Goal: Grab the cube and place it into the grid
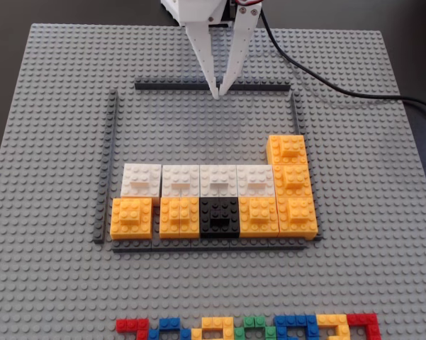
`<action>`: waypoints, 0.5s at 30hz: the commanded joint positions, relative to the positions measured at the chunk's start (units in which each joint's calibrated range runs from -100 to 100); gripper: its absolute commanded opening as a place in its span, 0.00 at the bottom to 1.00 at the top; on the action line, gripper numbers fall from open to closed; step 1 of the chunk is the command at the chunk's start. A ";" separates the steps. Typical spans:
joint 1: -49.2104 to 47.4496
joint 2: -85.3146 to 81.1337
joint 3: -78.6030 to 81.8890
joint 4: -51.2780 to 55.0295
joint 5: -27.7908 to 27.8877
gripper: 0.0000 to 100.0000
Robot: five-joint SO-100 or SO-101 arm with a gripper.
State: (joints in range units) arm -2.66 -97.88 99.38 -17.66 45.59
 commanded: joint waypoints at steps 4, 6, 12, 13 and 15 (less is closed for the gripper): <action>0.19 -2.12 0.53 0.26 -0.44 0.00; 0.19 -2.12 0.53 0.26 -0.34 0.00; -0.03 -2.12 0.53 0.17 -0.78 0.00; -0.03 -2.12 0.53 0.17 -0.78 0.00; -0.03 -2.12 0.53 0.17 -0.78 0.00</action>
State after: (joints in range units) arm -2.66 -97.88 99.38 -17.66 45.10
